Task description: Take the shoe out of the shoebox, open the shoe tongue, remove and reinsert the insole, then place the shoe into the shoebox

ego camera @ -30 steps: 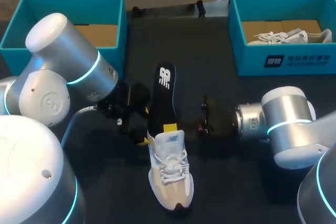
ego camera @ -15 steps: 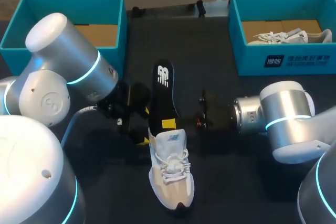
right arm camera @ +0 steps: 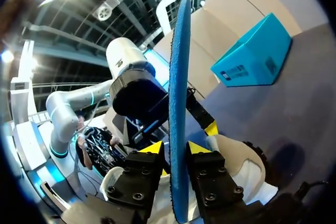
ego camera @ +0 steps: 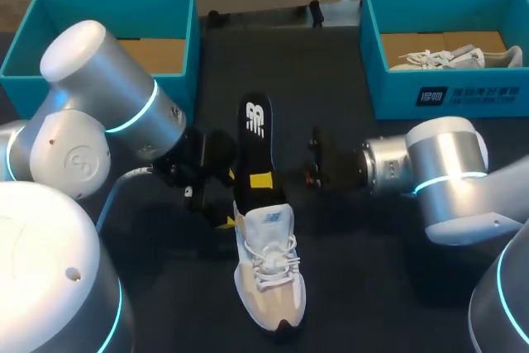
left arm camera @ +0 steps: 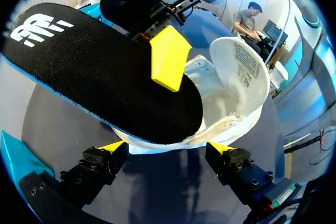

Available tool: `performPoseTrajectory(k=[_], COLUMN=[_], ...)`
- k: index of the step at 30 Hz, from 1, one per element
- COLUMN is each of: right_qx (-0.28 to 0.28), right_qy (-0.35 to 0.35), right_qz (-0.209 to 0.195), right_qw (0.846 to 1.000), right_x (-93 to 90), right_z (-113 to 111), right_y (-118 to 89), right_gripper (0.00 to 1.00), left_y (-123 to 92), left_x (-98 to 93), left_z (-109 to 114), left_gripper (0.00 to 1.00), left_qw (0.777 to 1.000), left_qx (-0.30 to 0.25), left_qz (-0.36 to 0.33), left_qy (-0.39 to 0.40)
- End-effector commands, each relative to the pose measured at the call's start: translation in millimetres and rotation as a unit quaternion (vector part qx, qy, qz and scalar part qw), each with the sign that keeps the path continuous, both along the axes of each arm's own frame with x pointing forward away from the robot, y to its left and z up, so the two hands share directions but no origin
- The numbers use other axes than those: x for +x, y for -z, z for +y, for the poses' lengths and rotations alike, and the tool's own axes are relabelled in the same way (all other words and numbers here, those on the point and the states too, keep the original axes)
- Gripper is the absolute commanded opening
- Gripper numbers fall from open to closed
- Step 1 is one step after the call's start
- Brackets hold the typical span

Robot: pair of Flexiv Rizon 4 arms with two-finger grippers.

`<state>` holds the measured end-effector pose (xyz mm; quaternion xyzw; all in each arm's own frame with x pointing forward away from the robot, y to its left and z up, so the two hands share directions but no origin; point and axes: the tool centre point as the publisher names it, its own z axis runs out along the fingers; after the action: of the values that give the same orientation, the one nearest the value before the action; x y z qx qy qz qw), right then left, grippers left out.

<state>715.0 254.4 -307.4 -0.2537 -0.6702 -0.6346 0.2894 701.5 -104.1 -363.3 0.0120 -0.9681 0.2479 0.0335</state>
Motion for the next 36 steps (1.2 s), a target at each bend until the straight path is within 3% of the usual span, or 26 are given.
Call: performPoseTrajectory(k=[1,5,7,8,36], right_qx=[0.004,0.008,0.011,0.012,-0.018], right_qy=[0.001,0.021,0.030,0.037,0.011], right_qz=[0.002,0.013,0.018,0.023,0.056], right_qw=[1.000,1.000,0.999,0.999,0.998], right_x=[4.7,9.3,10.4,11.3,-24.1], right_z=[5,7,7,8,-11], right_y=[-1,-1,0,1,36], right_gripper=[0.23,0.17,0.10,0.00,0.00], left_y=[0,0,0,0,0], left_x=[-0.9,-0.9,-0.9,-0.9,-0.9], left_z=[0,0,0,0,0], left_gripper=[1.00,1.00,1.00,1.00,1.00], left_qw=[1.000,1.000,1.000,1.000,1.000], left_qx=[0.001,0.001,0.001,0.001,0.001], left_qz=[-0.001,-0.001,-0.001,-0.001,-0.001], left_qy=[0.000,0.000,0.000,0.000,0.000])
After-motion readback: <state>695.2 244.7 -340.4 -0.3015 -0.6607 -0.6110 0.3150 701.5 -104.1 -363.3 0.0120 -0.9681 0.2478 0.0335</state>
